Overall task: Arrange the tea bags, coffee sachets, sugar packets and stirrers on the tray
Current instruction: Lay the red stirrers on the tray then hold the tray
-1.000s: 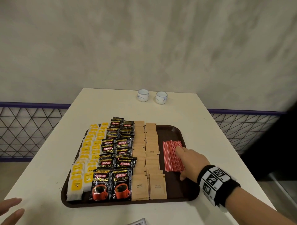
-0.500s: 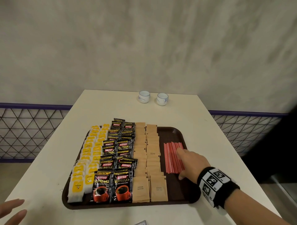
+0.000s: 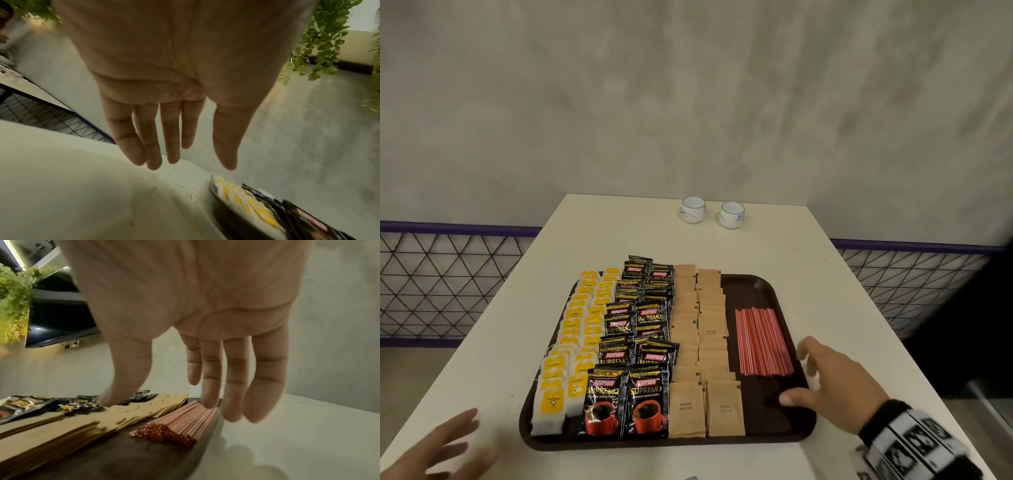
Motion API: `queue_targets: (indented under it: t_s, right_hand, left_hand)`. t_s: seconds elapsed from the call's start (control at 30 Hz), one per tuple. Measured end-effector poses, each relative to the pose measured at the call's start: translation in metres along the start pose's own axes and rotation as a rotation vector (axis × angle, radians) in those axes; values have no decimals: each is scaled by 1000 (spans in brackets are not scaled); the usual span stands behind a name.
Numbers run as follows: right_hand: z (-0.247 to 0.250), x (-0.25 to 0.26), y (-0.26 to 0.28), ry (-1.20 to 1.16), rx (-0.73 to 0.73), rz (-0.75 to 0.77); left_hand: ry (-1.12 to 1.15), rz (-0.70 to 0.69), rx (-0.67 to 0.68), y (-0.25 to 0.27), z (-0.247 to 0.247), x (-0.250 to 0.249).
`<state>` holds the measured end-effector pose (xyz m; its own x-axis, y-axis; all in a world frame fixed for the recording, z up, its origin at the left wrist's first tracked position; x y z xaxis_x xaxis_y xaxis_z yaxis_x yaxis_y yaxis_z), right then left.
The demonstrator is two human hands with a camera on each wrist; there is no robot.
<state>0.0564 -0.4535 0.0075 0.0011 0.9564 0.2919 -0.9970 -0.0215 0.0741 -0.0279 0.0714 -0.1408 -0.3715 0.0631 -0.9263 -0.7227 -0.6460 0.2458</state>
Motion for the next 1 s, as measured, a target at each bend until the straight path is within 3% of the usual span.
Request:
queue_targets:
  t_s: [0.03,0.07,0.17,0.27,0.37,0.47,0.63,1.0]
  right_hand:
    - [0,-6,8,-8,21,-30]
    - [-3,-13,16,-8,54,-60]
    - [-15,-26,31,15,162,-129]
    - [-28,-28,32,-43,162,-159]
    - [-40,-33,25,-115,98,-153]
    - [-45,-36,17,-182,95,-138]
    - [-44,-45,0,-151,14,-135]
    - [-40,-45,-32,-103,-2,-128]
  left_hand:
    - [-106,49,157,10,-13,-8]
    - [-200,51,232,23,-25,-19]
    - [-223,-39,236,50,-49,-54]
    - [-268,-167,305,63,-63,-69]
    - [-286,-222,222,59,-63,-83]
    - [-352,-265,254,61,-67,-88]
    - [-489,-268,202,53,-72,-84]
    - [-511,-325,120,32,-97,-102]
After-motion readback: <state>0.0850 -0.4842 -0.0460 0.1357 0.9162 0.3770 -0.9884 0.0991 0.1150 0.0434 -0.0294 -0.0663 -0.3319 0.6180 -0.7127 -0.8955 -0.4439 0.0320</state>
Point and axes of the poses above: each hand's wrist, its own y-axis away from the middle knuckle, its own z-axis out of the back of the hand, x = y × z, the point moved 6 cm from there along -y, towards the middle knuckle, and after that the axes turned 12 degrees about -x, right-handed, at the moved point
